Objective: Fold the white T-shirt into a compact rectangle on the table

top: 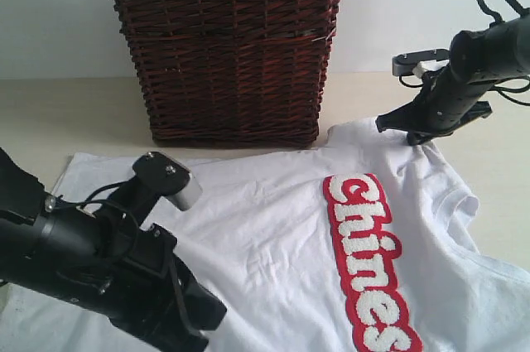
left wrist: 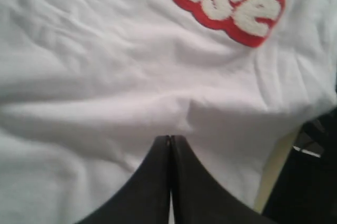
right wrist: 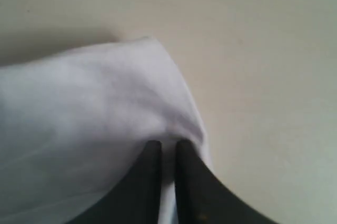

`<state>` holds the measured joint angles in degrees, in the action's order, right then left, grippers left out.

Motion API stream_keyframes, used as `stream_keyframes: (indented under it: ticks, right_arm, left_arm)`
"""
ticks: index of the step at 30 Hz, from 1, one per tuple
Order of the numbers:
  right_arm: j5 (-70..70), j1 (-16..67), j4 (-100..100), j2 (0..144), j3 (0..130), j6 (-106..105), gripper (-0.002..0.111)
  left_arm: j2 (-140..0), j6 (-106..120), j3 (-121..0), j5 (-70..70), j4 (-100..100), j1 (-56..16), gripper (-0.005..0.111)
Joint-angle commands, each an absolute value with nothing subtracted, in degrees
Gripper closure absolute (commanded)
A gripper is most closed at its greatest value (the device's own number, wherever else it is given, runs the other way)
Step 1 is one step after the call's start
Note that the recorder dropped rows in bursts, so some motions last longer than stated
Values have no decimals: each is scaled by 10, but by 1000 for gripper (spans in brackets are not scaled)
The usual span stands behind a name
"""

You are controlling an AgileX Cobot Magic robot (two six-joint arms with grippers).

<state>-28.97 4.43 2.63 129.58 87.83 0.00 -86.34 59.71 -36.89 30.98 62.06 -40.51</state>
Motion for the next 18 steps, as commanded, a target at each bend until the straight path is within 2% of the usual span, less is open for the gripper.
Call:
stream_keyframes:
  ticks: [1,9,11,15,18]
  right_arm:
    - [-338,40,12,1310,940,-4,96]
    - [-378,40,-11,1175,952,-18,96]
    - [-406,40,-20,1137,941,-34,96]
    - [-424,40,-21,1060,883,-37,96]
    - [-422,40,-21,994,831,-38,96]
  left_arm:
    - [-860,636,-369,332,638,-466,107]
    - [-860,877,-369,313,837,-575,105]
    - [-868,945,-369,313,896,-608,98]
    - [-892,1063,-369,313,999,-671,75]
    - [-917,1064,-373,314,999,-713,59]
